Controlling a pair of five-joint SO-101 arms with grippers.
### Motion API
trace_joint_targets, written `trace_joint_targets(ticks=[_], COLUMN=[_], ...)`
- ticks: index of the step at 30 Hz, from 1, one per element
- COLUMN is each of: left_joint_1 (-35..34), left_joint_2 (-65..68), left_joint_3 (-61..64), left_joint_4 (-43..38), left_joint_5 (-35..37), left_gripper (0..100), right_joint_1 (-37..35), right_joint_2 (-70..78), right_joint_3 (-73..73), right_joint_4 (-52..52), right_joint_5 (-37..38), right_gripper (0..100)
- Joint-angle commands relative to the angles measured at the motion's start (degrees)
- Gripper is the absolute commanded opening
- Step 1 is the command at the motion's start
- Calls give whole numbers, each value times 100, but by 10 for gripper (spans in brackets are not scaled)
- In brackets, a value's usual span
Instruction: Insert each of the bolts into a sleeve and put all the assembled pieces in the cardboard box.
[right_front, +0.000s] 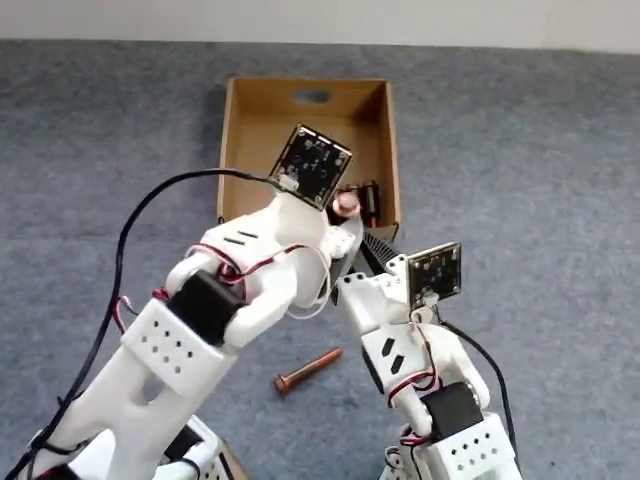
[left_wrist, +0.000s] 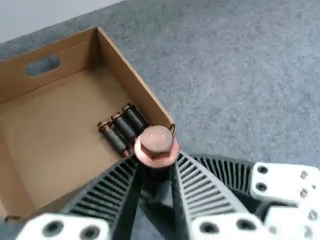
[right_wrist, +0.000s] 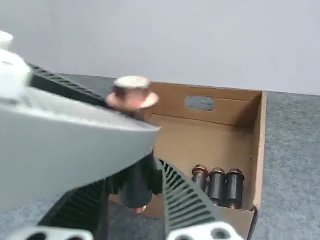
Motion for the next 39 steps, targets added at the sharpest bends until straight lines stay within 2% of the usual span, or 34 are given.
trace_joint_targets(ticks=[1, 4, 9, 12, 15, 17, 19, 22, 26, 31, 35, 39], left_joint_1=[-119, -251, -462, -708, -1226, -1824, -2475, -3415, -4163, -4629, -4655, -4646], left_joint_2=[-40, -48, -479, -1112, -1701, -2070, -2413, -2976, -3837, -5191, -6325, -6097], left_joint_3=[-391, -708, -1244, -1279, -1112, -629, 163, 1604, 3284, 4901, 5982, 6492], left_joint_4=[571, 686, 1222, 1407, 1582, 1591, 1574, 1547, 1090, 343, 167, 26], left_joint_5=[9, 0, 0, -26, -35, -35, -35, -18, -18, -26, -35, -35], left_gripper=[232, 303, 298, 256, 129, 2, 38, 16, 8, 8, 10, 10], right_joint_1=[-4, -4, -4, -4, -4, -4, -4, -4, -4, -4, 4, 4], right_joint_2=[-92, -92, -92, -66, -66, -66, -48, -40, 136, 1763, 3521, 5218], right_joint_3=[-189, -180, -180, -180, -180, -180, -189, -312, -1341, -3002, -3978, -4910], right_joint_4=[-171, -171, -171, -171, -163, -136, -136, 31, 848, 1543, 1648, 1648], right_joint_5=[-35, -35, -35, -35, -35, -35, -35, -35, -35, -35, -44, -70], right_gripper=[5, 5, 5, 5, 5, 5, 5, 9, 9, 9, 9, 9])
